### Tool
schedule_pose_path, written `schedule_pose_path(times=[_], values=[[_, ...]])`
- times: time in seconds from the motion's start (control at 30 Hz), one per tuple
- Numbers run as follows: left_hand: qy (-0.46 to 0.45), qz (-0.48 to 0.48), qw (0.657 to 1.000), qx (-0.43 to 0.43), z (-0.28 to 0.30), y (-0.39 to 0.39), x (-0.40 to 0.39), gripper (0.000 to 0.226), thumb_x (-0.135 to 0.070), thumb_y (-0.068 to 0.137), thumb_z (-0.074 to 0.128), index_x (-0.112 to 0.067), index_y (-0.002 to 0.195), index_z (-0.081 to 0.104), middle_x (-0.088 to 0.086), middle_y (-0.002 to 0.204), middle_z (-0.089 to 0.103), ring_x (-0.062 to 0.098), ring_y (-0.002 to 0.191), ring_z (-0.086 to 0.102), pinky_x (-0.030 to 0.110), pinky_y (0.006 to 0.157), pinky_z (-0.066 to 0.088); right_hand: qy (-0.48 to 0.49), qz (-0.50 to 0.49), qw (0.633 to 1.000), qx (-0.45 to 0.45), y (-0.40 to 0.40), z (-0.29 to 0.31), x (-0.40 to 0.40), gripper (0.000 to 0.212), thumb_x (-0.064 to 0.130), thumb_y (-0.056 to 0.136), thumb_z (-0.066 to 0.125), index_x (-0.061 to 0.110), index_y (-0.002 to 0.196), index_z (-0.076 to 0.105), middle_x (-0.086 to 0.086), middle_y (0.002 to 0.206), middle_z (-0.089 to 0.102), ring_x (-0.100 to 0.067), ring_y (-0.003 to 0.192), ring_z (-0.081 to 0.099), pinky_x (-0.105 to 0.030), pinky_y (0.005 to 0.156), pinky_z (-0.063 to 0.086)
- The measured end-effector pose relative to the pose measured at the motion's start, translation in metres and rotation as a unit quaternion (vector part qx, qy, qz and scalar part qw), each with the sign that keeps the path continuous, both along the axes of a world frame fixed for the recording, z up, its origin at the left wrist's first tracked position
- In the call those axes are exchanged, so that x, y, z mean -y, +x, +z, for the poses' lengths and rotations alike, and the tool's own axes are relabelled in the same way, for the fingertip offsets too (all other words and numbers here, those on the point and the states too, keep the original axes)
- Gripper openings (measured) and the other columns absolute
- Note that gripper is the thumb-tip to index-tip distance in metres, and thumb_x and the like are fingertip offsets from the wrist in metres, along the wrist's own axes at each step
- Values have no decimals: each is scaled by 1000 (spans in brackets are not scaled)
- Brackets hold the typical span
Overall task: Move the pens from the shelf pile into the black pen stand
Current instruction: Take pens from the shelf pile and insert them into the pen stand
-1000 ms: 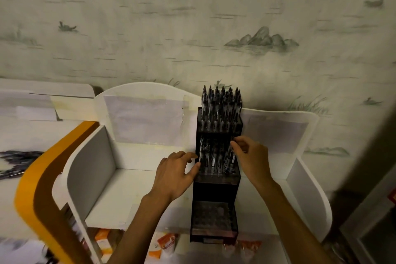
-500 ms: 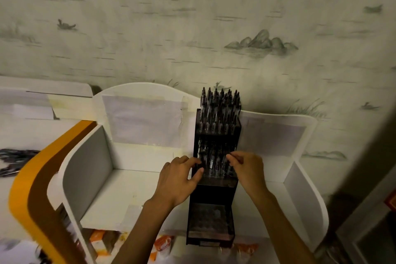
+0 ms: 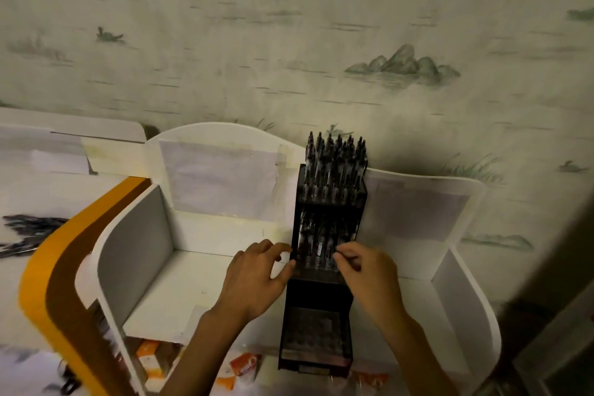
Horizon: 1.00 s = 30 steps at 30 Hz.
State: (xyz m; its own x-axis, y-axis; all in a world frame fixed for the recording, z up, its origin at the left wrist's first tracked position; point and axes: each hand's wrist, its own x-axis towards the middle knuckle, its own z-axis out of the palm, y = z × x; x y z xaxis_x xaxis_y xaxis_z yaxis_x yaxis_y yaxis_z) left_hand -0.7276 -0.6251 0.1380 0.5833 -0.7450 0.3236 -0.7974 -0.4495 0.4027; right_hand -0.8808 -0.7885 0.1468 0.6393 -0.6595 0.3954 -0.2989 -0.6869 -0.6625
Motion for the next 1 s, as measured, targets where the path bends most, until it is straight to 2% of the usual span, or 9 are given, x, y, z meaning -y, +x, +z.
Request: schedule_pose_path(times=[0.2,0.27,0.37,0.47,0.73,0.83,0.93,1.0], values=[[-4,48,999,10,0,10,-42,39,-58,97,41,-43,130,55,-17,112,62,6,99,60,28,84,48,3,97,995,-11,26,-7,-44,21,31,90,67,28,110,71,16,102,70,3,88,63,-11,80,51],[-1,64,998,14,-1,17,-62,40,-60,97,40,-43,131,53,-17,118,61,6,105,59,32,87,48,5,132,991,-12,43,-10,-62,25,32,90,67,27,114,70,15,108,69,2,93,63,-9,82,50],[11,86,996,22,0,30,-94,47,-65,95,32,-44,134,49,-14,129,59,11,115,57,39,96,48,-1,170,985,-20,71,-11,-91,25,34,90,66,29,115,69,16,111,67,0,95,62,-19,84,54],[14,113,993,29,4,41,-129,52,-66,93,28,-43,136,48,-11,136,56,14,123,54,42,102,45,-5,198,980,-28,97,-9,-121,24,38,91,65,33,114,67,20,111,65,1,96,60,-23,85,55],[1,157,987,24,7,86,-237,53,-64,93,31,-40,135,52,-9,138,54,15,125,51,39,97,46,0,252,967,-29,168,3,-221,28,40,93,61,35,120,62,18,116,63,-1,103,58,-21,90,52],[9,173,985,24,12,107,-285,55,-65,92,26,-41,135,51,-8,137,54,18,122,52,40,92,45,-6,284,958,-31,198,5,-267,29,38,93,61,35,122,62,18,119,62,0,106,57,-21,92,51],[23,186,982,17,12,130,-333,53,-65,95,26,-42,139,45,-8,139,53,17,123,51,40,94,44,-1,300,954,-19,225,6,-312,24,33,93,62,35,117,65,19,114,63,2,99,59,-12,86,47],[38,203,978,19,7,147,-364,49,-63,98,32,-44,142,40,-10,141,51,15,126,50,40,98,43,1,311,950,-17,248,3,-343,23,34,93,62,34,116,65,17,114,63,0,98,60,-18,86,51]])
